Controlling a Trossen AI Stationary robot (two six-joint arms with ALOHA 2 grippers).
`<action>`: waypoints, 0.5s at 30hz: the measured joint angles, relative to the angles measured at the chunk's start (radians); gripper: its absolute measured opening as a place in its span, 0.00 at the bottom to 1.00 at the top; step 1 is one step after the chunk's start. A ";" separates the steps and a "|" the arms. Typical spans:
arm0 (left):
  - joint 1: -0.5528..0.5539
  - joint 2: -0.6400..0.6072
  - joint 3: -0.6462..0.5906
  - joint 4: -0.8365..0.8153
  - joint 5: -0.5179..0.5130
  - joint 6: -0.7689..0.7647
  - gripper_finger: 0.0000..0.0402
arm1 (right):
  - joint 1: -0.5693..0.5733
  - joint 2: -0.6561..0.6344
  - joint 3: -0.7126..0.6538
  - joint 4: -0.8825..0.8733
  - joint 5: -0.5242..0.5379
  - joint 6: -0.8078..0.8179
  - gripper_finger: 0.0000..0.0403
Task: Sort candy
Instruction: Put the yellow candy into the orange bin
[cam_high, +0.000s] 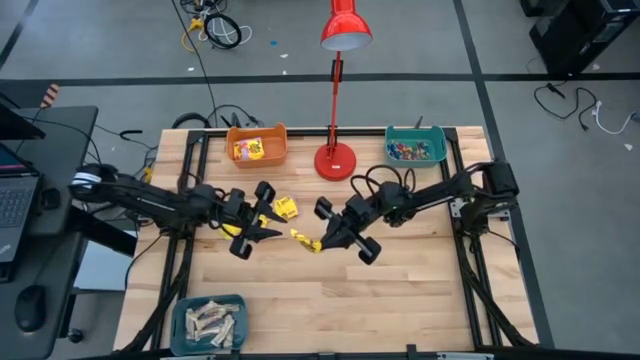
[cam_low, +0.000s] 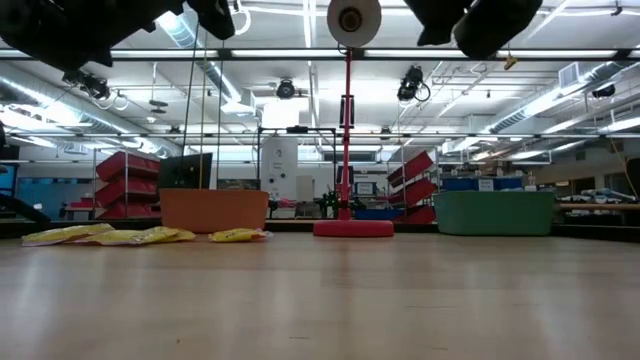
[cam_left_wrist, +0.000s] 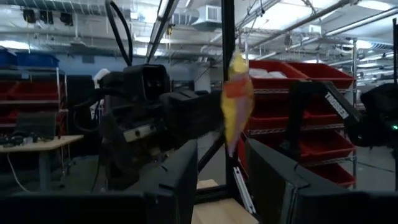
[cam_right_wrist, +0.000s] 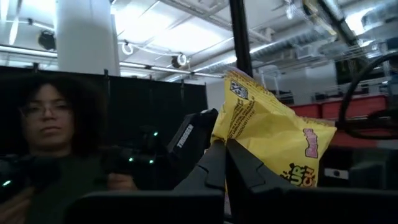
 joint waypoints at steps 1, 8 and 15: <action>0.000 0.009 0.000 0.015 0.000 0.000 0.34 | -0.001 0.010 0.013 -0.003 -0.011 0.002 0.00; 0.000 0.029 0.013 0.040 0.015 -0.003 0.34 | -0.012 0.029 0.055 -0.026 -0.018 -0.002 0.00; 0.000 0.029 0.012 0.075 0.001 0.001 0.34 | -0.030 0.029 0.055 -0.035 -0.010 -0.005 0.00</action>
